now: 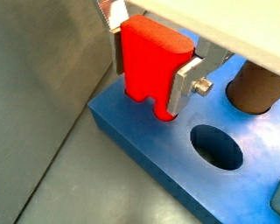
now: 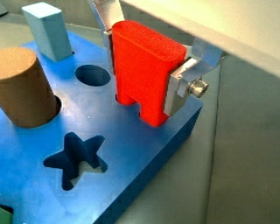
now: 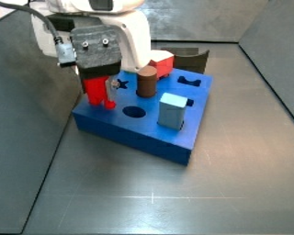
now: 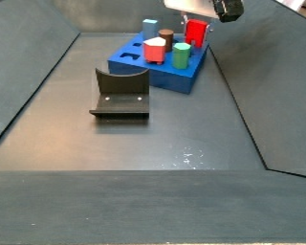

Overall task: Pick up the square-circle object. Move up. Rotate the square-circle object. Move to above the board. Insert the square-circle object.
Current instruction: Insert the square-circle object.

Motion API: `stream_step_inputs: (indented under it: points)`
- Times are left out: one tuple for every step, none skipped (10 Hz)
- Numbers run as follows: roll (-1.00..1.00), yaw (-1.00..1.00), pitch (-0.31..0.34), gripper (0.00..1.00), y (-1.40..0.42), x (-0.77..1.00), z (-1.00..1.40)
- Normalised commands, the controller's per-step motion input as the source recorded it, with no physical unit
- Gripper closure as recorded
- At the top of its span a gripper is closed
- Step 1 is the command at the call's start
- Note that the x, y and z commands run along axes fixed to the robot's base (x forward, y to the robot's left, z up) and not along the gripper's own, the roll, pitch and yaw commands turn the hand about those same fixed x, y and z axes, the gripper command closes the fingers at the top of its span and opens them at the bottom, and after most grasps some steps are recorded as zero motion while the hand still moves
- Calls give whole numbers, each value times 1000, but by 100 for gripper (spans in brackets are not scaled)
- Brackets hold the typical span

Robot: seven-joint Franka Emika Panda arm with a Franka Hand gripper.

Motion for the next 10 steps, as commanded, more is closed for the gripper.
stream_step_inputs:
  points:
    - [266,217,-201,100,-197,-251,-674]
    - [336,266,-200,100,-180,-271,-591]
    - [380,254,-200,100,-237,-223,-503]
    - [361,231,-206,100,-317,-169,-523]
    - [327,154,-206,100,-414,-83,-569]
    - [23,3,-156,100,-117,0,-154]
    - [0,0,-13,100,0,0,0]
    - [140,0,-361,100,-71,-169,-497]
    - [221,0,-259,100,-126,-74,-600]
    - [230,0,-227,100,-146,0,-617]
